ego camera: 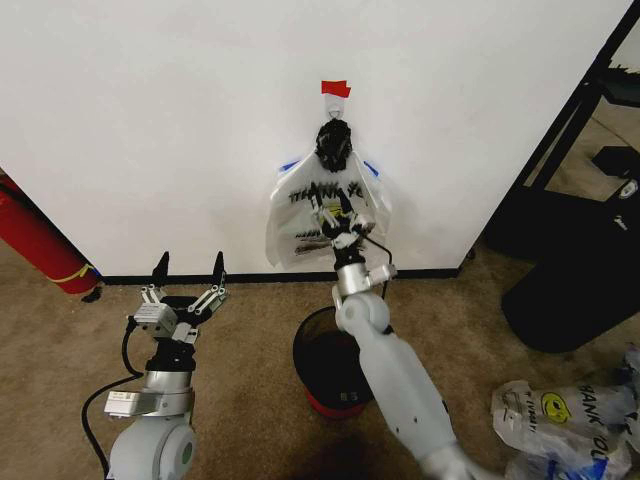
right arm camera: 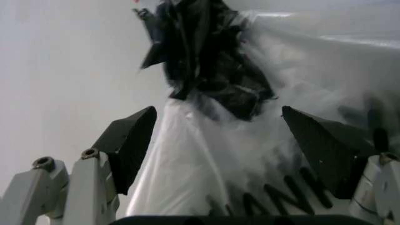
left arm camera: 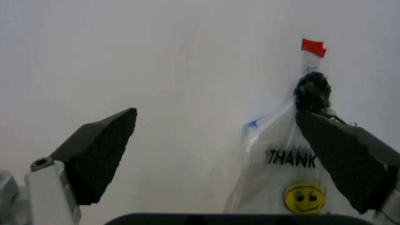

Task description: Pick up the garbage bag from the wall and place it over the trash bin.

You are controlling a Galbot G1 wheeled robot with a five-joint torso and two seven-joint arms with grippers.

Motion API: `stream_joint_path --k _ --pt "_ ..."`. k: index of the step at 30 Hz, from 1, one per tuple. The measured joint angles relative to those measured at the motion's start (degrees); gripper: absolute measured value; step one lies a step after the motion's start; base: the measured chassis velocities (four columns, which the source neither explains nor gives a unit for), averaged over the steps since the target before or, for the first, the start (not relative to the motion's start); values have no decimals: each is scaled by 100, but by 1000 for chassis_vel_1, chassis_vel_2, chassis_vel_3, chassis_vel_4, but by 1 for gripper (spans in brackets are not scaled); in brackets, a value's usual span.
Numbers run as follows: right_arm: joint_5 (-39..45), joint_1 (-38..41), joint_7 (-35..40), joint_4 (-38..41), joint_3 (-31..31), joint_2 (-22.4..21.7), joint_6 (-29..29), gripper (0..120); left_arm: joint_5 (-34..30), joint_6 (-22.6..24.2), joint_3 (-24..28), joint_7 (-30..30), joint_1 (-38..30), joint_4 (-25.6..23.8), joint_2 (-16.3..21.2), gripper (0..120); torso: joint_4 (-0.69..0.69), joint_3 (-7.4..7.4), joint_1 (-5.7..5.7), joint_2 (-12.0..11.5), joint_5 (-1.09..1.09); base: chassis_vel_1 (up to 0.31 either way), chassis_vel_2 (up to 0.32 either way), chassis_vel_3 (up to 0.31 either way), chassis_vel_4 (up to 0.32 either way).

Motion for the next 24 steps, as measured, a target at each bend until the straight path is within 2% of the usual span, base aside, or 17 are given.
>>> stream_joint_path --k 6,16,24 --pt "4 164 -21 -210 25 1 -11 77 -39 6 -57 -12 -39 61 62 100 1 0 0 0 0 0 0 0 0" --pt "9 347 -131 -432 98 16 -37 52 -70 5 -48 -18 -115 178 129 100 1 0 0 0 1 0 0 0 0" --pt "-65 431 -171 -514 127 11 -55 51 -108 -14 -45 -20 -164 265 154 100 1 0 -1 0 0 0 0 0 0"
